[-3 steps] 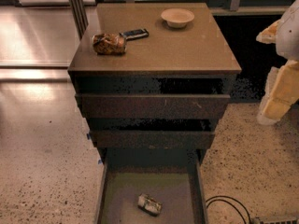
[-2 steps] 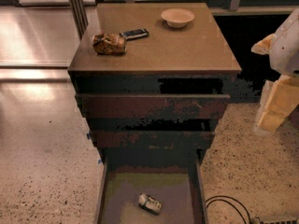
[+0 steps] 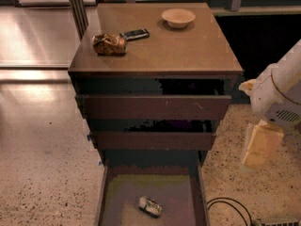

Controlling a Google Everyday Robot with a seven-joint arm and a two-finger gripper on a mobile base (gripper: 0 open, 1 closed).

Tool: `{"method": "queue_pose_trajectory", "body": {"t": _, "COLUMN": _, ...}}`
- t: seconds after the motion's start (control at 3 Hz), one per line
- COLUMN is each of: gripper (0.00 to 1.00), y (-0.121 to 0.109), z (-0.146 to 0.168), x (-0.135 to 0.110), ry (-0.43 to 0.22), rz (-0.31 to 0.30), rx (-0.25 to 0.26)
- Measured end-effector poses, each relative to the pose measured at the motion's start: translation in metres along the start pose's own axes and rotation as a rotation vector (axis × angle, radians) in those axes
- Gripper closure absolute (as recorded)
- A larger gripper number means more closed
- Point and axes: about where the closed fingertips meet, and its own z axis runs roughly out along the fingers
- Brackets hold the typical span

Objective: Pick 7up can from bottom drawer and place on counter

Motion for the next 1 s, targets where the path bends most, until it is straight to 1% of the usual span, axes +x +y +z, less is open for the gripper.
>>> {"method": "queue_pose_trajectory", "body": {"t": 0.33, "gripper": 0.0, "y": 0.017, "z": 0.028, "x": 0.014, "ry": -0.013, "rz": 0.077, "rx": -0.041}}
{"method": "queue_pose_trajectory", "body": {"t": 0.67, "gripper": 0.0, "y": 0.024, "z": 0.04, "x": 0.006, "ry": -0.014, "rz": 0.069, "rx": -0.043}}
{"method": "queue_pose_trajectory", "body": {"t": 1.0, "gripper": 0.0, "y": 0.035, "z": 0.067, "x": -0.007, "ry": -0.036, "rz": 0.049, "rx": -0.054}}
